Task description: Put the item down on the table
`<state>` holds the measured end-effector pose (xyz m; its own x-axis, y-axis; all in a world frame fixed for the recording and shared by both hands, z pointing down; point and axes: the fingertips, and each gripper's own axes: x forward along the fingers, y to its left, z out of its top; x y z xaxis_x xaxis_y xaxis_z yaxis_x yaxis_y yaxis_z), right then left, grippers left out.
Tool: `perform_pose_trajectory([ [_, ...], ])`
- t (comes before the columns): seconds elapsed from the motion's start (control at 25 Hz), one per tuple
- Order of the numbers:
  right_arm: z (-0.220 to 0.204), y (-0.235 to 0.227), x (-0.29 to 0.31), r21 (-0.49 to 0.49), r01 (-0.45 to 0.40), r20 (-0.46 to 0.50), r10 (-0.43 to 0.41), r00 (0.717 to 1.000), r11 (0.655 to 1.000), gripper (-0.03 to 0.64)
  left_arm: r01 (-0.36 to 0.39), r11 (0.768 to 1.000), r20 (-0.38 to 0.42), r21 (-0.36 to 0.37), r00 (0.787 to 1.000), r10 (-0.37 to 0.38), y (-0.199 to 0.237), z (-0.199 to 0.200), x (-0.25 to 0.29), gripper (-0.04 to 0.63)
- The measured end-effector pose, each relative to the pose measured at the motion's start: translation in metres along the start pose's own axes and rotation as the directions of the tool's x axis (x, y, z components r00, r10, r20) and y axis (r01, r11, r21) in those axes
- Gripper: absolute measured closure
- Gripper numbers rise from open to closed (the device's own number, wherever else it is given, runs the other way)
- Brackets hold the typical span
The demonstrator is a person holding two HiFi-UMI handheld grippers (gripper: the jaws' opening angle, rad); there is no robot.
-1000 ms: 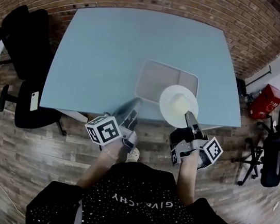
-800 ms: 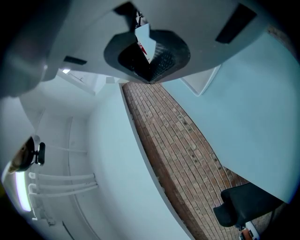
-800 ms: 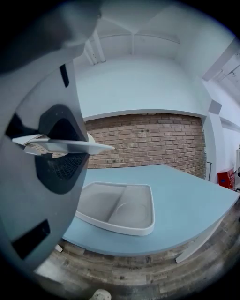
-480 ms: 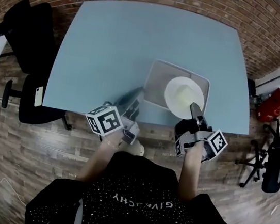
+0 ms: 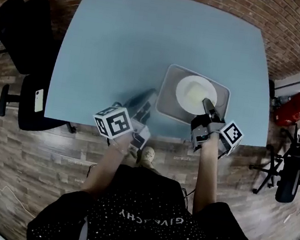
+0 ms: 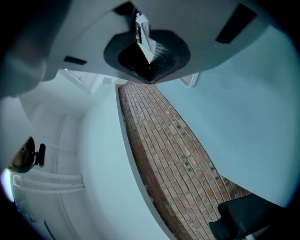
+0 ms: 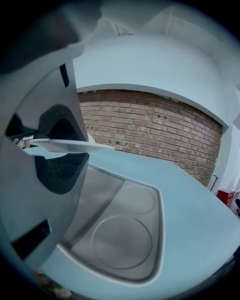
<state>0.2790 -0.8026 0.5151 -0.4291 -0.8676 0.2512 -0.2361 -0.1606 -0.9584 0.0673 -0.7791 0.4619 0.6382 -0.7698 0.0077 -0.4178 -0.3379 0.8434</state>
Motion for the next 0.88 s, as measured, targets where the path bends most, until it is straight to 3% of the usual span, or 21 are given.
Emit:
perform_pose_trajectory([
  [0.24,-0.007,-0.03,0.046,-0.05,0.101,-0.066,-0.105,0.992,0.994,0.583,-0.016,0.999,0.031,-0.049,0.999,0.017,0.018,0.008,0.0,0.584],
  [0.44,-0.016,-0.044,0.069,-0.055,0.136,-0.079,-0.14,0.987,0.989,0.583,-0.023,0.998,0.023,-0.061,0.999,0.024,0.025,0.008,-0.006,0.584],
  [0.6,-0.021,-0.056,0.08,-0.117,0.211,-0.083,-0.221,0.972,0.971,0.583,-0.031,0.997,0.025,-0.064,0.999,0.033,0.03,0.009,-0.011,0.584],
  [0.68,-0.019,-0.063,0.082,-0.186,0.285,-0.076,-0.303,0.95,0.94,0.583,-0.031,0.997,0.022,-0.065,0.999,0.033,0.03,0.009,-0.011,0.584],
  [0.8,-0.016,-0.066,0.079,-0.361,0.394,-0.036,-0.435,0.9,0.845,0.562,-0.025,0.997,0.018,-0.066,0.999,0.026,0.029,0.006,-0.011,0.584],
  [0.88,-0.007,-0.061,0.076,-0.496,0.436,0.036,-0.483,0.875,0.751,0.424,-0.019,0.998,0.015,-0.064,1.0,0.02,0.028,0.005,-0.01,0.584],
])
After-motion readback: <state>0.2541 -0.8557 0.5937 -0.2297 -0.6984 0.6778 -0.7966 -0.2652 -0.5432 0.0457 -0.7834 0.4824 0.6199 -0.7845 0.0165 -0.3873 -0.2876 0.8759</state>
